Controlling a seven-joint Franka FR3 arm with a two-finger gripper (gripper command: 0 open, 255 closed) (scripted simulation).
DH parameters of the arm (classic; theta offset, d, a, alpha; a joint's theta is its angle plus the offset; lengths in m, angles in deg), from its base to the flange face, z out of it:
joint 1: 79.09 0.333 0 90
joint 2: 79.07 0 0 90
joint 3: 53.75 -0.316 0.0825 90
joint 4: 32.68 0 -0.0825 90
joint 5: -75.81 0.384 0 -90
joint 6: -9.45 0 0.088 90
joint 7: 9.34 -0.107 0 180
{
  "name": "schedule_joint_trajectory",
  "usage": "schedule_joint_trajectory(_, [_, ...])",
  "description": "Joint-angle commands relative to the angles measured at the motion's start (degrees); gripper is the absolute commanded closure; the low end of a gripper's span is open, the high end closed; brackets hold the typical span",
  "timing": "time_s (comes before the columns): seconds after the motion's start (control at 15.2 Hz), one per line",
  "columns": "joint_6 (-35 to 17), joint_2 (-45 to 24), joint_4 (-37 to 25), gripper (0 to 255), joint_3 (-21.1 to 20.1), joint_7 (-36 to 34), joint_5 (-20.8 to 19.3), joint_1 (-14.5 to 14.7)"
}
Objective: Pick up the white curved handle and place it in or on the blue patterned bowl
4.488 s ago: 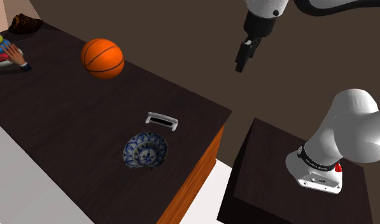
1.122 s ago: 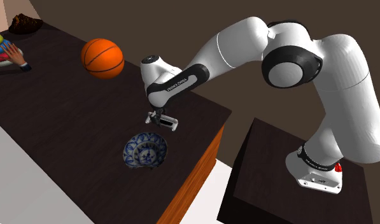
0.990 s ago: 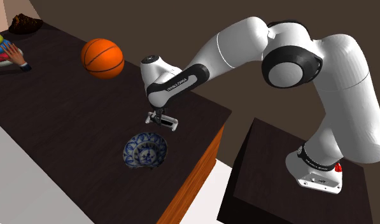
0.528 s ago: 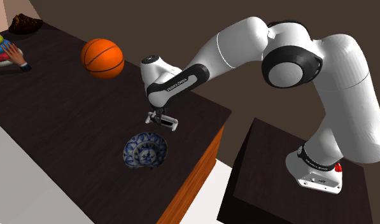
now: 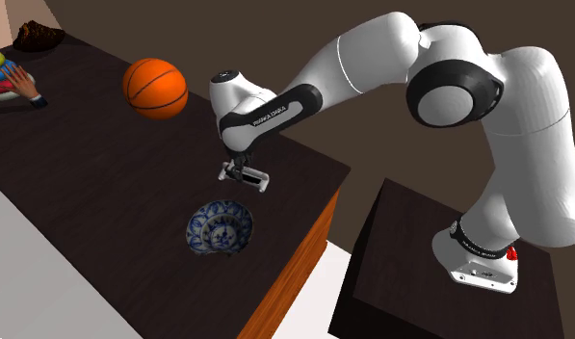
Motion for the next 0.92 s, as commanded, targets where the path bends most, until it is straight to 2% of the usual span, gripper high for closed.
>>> schedule_joint_trajectory(0.0, [1.1, 0.9, -0.2, 255, 0.0, -0.1, -0.1, 0.0])
schedule_joint_trajectory(0.86, [8.4, 5.9, -2.5, 255, 0.2, -0.7, -0.4, 0.1])
